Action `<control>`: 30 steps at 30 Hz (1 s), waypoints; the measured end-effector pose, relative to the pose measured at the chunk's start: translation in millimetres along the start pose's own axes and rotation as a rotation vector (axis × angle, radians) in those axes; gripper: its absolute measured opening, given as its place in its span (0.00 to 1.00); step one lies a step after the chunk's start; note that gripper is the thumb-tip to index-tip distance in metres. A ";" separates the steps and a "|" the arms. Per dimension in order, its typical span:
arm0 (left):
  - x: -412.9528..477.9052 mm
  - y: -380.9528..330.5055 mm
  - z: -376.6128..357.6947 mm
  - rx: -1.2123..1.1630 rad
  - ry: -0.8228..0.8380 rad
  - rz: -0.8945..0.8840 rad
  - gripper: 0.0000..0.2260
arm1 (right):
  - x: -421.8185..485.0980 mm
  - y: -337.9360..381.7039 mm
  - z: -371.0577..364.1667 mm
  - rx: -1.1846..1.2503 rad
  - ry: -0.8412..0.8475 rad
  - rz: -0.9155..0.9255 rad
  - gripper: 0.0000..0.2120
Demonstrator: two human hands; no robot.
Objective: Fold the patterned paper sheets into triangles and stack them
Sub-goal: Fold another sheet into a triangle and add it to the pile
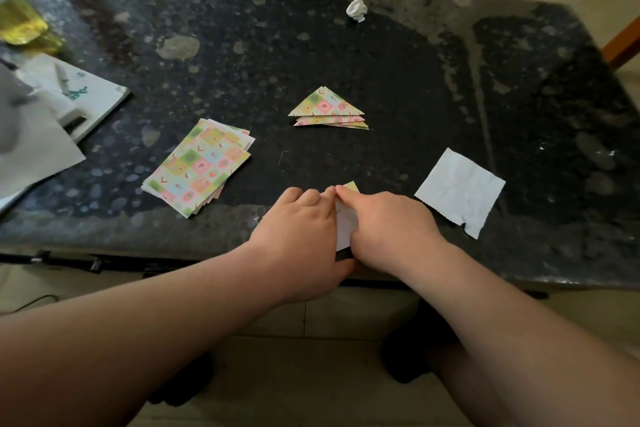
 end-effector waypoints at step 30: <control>-34.9 35.0 15.6 -0.163 0.200 0.079 0.35 | 2.7 -4.6 13.1 0.009 0.130 -0.156 0.42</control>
Point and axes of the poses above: each hand's wrist, its own x-axis towards the middle knuckle, its own z-axis out of the back of the hand, y = z × x, the point moved 3 cm from there along x, towards the middle knuckle, and after that the axes turned 4 degrees about -y, right-handed, at the moved point
